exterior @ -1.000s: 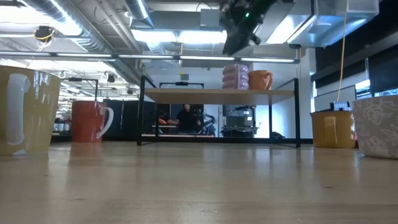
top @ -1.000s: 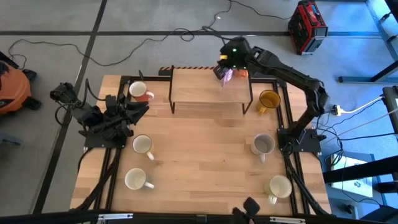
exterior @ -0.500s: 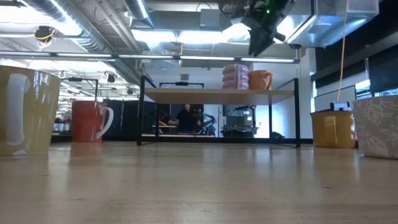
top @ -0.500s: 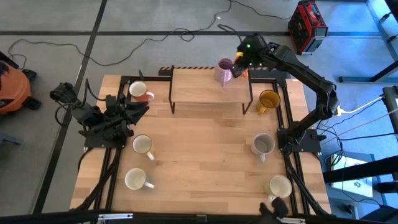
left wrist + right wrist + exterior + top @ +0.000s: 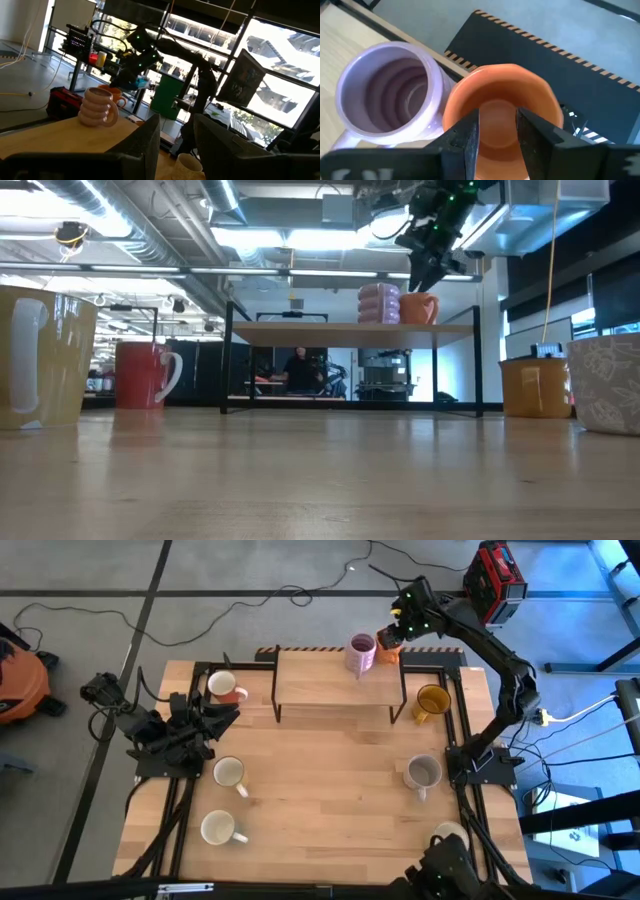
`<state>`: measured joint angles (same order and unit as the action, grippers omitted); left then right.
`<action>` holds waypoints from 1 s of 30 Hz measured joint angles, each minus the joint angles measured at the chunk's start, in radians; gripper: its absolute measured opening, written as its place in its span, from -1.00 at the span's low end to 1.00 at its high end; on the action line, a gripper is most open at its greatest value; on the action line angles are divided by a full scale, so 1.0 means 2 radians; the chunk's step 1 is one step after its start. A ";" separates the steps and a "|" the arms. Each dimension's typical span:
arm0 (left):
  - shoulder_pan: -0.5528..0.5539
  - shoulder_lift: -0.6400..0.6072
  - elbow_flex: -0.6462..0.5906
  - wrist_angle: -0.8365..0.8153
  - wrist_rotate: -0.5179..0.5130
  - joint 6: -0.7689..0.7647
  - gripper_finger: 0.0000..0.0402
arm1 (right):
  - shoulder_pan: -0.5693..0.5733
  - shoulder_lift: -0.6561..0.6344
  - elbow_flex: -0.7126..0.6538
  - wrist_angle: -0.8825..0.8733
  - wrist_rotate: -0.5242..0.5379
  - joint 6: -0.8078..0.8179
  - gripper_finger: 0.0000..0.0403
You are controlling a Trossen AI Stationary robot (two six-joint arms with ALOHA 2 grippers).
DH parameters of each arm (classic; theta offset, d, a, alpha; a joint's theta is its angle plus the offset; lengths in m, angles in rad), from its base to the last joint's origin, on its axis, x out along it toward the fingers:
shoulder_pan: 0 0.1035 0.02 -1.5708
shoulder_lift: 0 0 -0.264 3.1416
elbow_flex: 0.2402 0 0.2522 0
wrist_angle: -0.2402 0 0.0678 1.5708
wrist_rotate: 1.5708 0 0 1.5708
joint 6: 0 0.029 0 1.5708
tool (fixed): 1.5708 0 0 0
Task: Place coffee mugs
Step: Adjust the orange mug on the shelf
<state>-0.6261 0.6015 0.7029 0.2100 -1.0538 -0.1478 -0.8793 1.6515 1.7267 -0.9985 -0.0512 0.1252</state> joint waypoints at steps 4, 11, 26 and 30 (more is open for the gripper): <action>0.000 0.000 0.000 0.000 -0.003 0.000 -0.43 | 0.001 0.008 0.000 0.000 -0.006 -0.001 -0.62; 0.000 0.000 0.000 0.000 -0.003 -0.001 -0.43 | 0.001 0.022 0.000 -0.025 0.003 -0.002 -0.95; 0.000 0.000 0.000 0.000 -0.004 0.000 -0.43 | 0.001 0.021 0.000 -0.065 -0.024 -0.013 -0.99; 0.000 0.000 0.000 0.000 -0.004 0.000 -0.43 | 0.001 0.021 0.000 -0.066 -0.028 -0.013 -1.00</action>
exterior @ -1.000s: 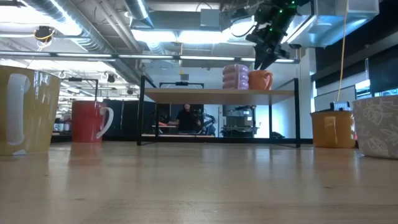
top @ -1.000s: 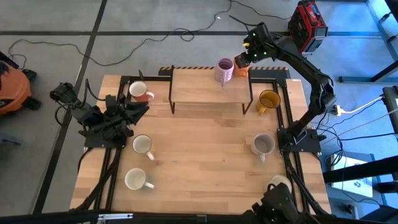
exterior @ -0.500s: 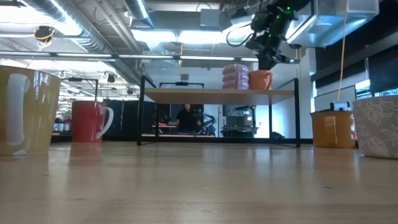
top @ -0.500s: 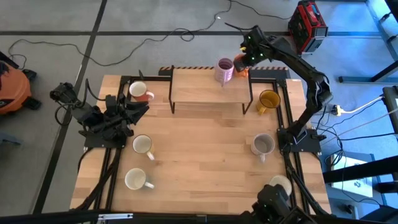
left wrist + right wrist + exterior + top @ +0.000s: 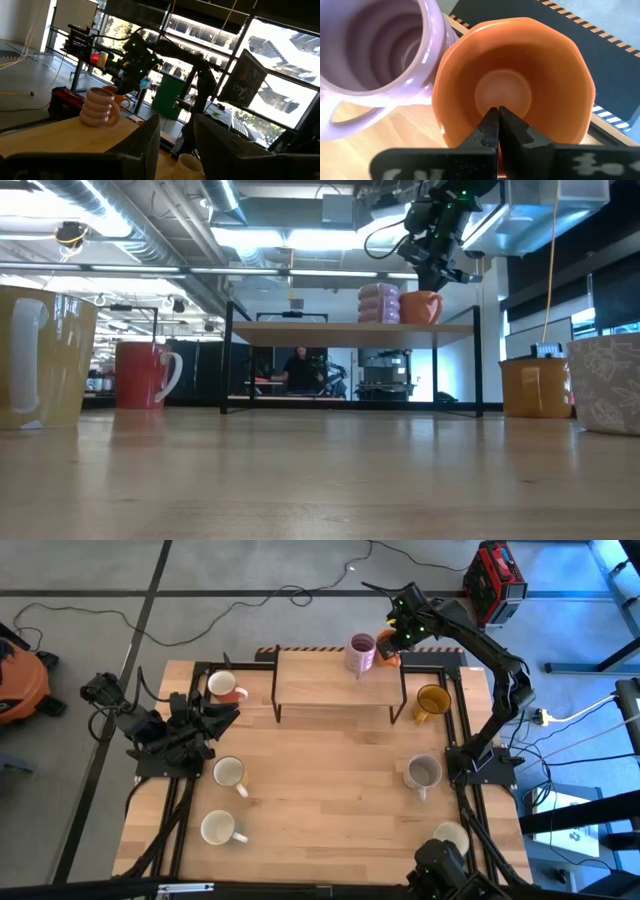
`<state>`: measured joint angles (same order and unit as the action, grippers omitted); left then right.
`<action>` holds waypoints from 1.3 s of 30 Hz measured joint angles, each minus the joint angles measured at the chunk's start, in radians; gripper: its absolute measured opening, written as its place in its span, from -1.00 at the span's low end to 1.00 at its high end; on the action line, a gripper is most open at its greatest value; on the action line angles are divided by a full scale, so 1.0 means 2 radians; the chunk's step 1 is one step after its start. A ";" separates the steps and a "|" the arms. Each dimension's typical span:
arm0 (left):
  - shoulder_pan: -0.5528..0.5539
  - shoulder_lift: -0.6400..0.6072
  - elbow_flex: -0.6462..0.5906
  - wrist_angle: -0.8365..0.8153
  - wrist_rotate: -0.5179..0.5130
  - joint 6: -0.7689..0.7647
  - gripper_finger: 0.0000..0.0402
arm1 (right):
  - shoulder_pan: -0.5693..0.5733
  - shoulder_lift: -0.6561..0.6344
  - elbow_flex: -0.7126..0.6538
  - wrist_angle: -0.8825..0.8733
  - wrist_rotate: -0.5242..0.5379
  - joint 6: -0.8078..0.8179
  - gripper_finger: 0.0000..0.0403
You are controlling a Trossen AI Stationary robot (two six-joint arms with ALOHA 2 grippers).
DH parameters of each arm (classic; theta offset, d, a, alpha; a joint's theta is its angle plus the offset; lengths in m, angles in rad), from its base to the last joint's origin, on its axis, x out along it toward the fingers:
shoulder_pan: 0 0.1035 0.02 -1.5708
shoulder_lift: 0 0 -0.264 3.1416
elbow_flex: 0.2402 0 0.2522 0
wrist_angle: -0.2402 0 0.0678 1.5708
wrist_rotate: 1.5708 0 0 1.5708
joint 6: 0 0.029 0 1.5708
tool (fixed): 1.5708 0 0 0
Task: Place coffee mugs
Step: Adjust the orange mug on the shelf, then put the brown mug on the shelf
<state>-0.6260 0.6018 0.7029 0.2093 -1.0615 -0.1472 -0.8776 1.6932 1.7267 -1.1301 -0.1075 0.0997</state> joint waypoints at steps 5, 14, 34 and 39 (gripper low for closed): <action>0.000 0.000 0.000 0.000 0.000 0.000 -0.43 | 0.000 0.000 0.000 0.001 0.000 0.000 -1.00; 0.000 0.000 0.000 0.000 0.000 0.000 -0.43 | 0.000 -0.002 0.000 -0.006 -0.005 0.000 -1.00; 0.000 0.000 0.000 -0.004 0.003 0.001 -0.43 | 0.102 -0.102 0.000 0.032 0.007 0.020 -1.00; 0.000 0.000 0.000 -0.009 0.026 0.012 -0.43 | 0.211 -0.121 0.000 0.062 0.048 0.037 -1.00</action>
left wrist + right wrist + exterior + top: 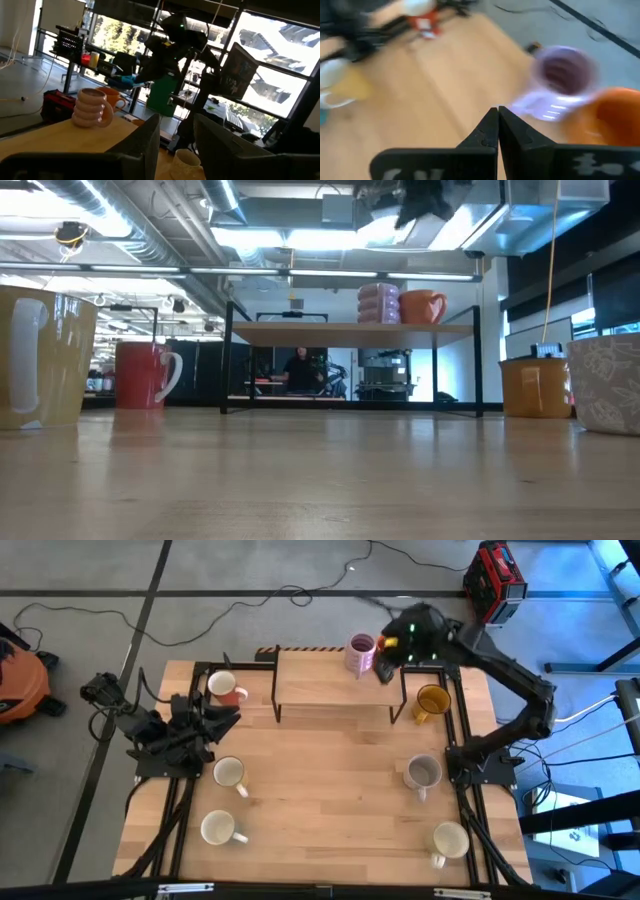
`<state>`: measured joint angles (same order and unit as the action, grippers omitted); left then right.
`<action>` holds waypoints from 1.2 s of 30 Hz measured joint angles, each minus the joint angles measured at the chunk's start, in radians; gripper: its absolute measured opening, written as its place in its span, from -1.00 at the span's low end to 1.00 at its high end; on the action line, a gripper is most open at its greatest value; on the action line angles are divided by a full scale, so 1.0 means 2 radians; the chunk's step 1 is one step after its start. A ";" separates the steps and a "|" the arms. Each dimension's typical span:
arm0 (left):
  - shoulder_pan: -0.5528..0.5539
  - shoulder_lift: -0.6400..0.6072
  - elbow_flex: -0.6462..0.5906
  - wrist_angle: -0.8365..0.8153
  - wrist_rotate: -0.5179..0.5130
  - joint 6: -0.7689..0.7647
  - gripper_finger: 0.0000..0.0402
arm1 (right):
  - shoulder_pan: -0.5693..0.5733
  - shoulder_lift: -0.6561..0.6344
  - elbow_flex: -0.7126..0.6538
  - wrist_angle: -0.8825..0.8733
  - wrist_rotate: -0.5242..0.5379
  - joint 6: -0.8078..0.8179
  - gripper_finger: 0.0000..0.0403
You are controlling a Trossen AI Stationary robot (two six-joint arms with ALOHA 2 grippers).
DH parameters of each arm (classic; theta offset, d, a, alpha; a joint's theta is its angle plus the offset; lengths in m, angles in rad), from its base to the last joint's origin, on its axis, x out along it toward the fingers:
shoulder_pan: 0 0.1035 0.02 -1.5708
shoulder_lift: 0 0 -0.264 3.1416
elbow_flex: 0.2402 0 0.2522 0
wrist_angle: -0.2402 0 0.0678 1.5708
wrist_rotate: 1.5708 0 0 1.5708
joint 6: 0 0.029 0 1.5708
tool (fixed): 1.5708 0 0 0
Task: Place coffee mugs
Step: Put the brown mug on the shelf
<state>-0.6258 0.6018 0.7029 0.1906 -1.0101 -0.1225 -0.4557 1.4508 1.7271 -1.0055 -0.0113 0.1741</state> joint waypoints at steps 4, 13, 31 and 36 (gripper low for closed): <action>0.000 0.000 0.000 0.000 0.001 0.020 -0.35 | 0.082 -0.001 0.000 0.025 0.042 0.013 -1.00; 0.009 0.010 0.000 -0.009 0.000 0.043 -0.10 | 0.220 0.002 -0.030 0.074 0.126 0.027 -1.00; 0.091 0.127 0.000 0.005 0.072 -0.062 -0.09 | 0.326 -0.089 -0.231 0.126 0.134 0.080 -1.00; 0.125 0.161 0.000 0.019 0.113 -0.100 -0.09 | 0.337 -0.147 -0.271 0.118 0.114 0.091 -1.00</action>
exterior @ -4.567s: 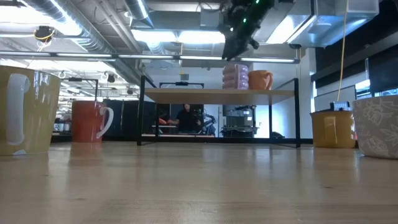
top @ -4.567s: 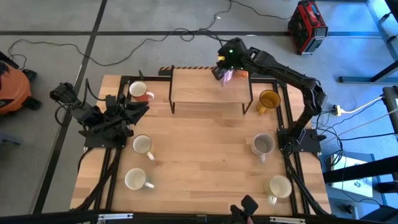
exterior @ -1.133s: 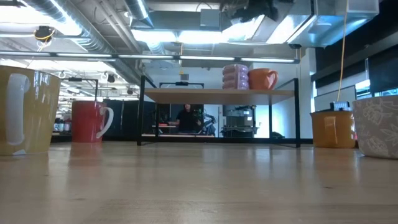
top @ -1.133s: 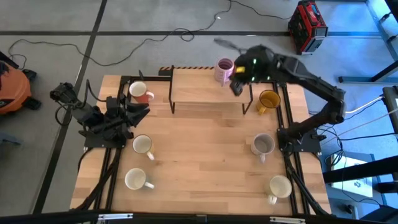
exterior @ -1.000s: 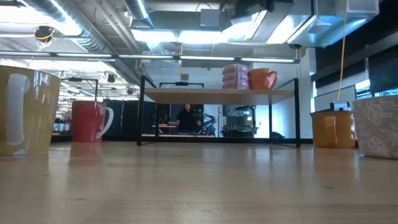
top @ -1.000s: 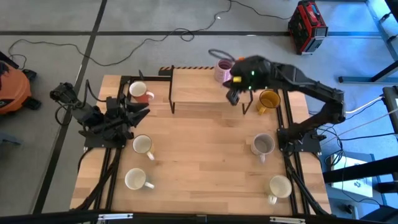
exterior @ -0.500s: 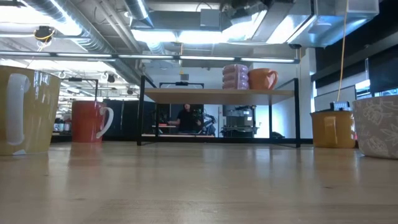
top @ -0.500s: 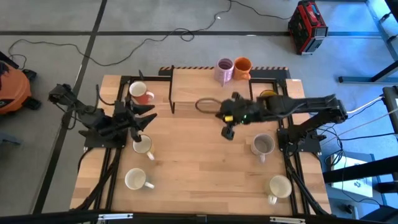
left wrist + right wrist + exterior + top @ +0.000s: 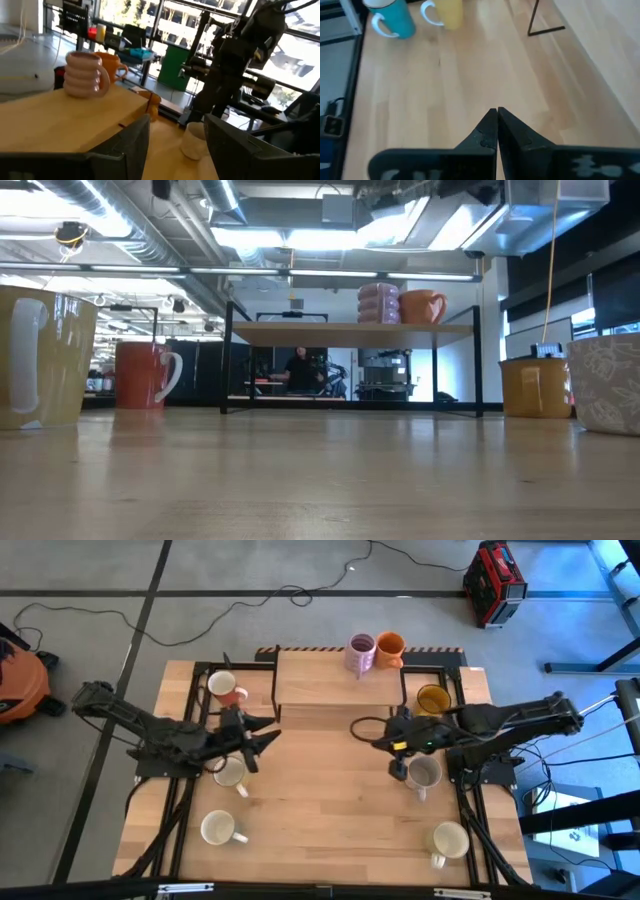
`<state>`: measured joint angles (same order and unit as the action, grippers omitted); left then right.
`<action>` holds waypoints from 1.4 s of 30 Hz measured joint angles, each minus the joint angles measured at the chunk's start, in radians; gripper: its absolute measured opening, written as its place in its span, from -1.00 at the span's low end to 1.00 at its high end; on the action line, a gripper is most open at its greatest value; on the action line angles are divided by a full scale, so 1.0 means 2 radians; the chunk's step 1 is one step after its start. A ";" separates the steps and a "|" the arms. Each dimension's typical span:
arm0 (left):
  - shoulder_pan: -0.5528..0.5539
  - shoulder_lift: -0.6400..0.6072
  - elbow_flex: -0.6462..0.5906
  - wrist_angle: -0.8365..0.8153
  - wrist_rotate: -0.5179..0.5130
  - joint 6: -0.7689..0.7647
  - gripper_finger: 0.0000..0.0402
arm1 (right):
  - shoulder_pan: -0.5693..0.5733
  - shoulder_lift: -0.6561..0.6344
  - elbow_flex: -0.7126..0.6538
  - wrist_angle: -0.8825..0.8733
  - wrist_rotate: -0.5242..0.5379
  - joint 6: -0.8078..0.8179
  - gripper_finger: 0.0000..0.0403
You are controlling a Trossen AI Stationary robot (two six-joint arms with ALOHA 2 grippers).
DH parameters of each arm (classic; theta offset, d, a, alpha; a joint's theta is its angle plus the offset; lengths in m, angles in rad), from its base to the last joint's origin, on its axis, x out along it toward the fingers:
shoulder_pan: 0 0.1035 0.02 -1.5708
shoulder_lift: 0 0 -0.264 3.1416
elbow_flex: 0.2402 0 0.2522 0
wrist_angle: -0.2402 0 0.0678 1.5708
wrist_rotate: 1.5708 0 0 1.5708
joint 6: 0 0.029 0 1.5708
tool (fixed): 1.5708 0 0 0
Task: Place coffee mugs
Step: Put the brown mug on the shelf
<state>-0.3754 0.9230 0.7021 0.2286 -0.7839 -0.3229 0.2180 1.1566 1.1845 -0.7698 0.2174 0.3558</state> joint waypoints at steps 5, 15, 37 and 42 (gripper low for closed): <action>0.022 0.028 0.000 0.011 0.025 -0.048 -0.09 | 0.009 -0.042 -0.027 -0.048 -0.001 0.046 -1.00; 0.031 0.060 0.000 0.017 0.037 -0.116 -0.09 | 0.009 -0.052 -0.034 -0.249 -0.005 0.163 -0.99; 0.063 0.063 0.194 -0.387 0.211 -0.098 -0.09 | 0.009 -0.053 -0.034 -0.233 0.010 0.123 -0.02; 0.048 0.063 0.232 -0.540 0.242 -0.183 -0.09 | 0.009 -0.053 -0.034 -0.209 0.036 0.112 -0.02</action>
<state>-0.2800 1.0489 1.1654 -0.8511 -0.3008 -0.6894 0.2356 1.0515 1.1168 -1.1883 0.2894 0.5807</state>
